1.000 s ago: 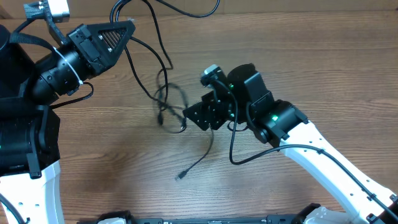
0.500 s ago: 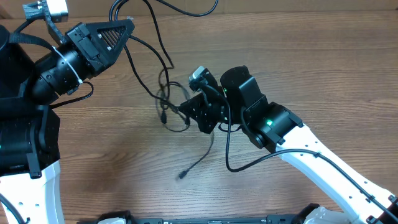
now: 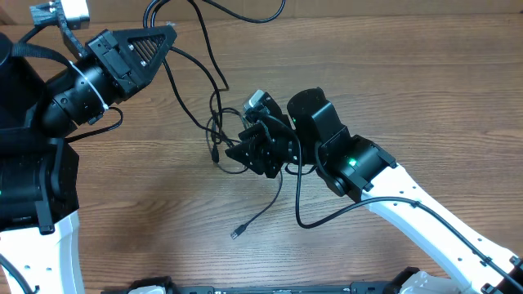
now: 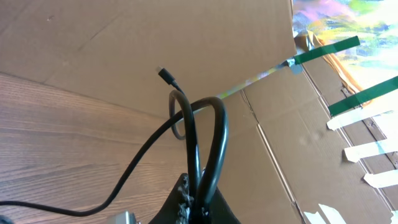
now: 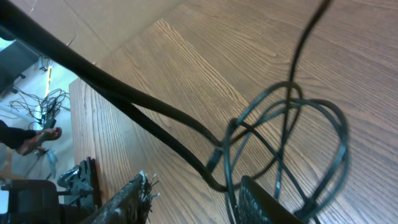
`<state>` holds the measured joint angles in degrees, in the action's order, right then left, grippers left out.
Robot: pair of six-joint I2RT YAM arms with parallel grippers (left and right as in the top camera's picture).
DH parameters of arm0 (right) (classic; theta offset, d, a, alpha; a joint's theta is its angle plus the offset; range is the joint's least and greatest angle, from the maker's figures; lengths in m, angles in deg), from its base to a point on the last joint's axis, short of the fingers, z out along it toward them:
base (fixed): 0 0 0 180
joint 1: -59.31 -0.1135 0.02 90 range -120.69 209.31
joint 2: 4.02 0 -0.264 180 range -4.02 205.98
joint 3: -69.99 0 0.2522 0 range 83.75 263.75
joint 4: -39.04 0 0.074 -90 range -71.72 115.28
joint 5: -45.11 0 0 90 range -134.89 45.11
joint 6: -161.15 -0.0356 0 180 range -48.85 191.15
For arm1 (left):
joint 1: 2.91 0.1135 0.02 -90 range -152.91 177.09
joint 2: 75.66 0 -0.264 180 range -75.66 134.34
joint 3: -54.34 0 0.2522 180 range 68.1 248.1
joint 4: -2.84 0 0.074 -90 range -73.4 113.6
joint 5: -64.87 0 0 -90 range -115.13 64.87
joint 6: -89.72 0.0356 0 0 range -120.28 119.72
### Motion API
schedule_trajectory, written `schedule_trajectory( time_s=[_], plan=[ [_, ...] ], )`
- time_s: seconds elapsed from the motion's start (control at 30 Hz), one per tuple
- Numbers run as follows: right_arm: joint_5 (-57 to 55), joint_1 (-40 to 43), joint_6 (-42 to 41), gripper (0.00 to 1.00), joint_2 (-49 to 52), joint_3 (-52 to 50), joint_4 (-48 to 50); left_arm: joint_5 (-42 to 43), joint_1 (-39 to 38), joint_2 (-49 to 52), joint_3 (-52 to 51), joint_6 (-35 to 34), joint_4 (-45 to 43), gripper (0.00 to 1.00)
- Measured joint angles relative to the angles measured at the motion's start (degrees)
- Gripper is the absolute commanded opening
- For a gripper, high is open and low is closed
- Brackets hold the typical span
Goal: Untangle cables
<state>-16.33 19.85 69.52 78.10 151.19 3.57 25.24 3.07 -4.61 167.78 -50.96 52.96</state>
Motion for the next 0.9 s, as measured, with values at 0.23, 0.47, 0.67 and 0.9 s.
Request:
schedule_trajectory(
  time_s=[0.23,0.47,0.67,0.9],
  plan=[
    [0.2,-0.1,0.1,0.31,3.5,0.0,0.4,0.0,0.0,0.0,0.0,0.0,0.0,0.04],
    [0.2,-1.4,0.1,0.04,5.3,0.0,2.5,0.0,0.0,0.0,0.0,0.0,0.2,0.04],
    [0.1,-1.6,-0.5,0.04,5.0,0.0,2.2,-0.4,0.0,0.0,0.0,3.3,5.8,0.04],
    [-1.1,-1.6,-1.4,0.22,-3.5,0.4,0.2,-6.2,0.0,0.0,0.0,10.6,14.2,0.04]
  ],
)
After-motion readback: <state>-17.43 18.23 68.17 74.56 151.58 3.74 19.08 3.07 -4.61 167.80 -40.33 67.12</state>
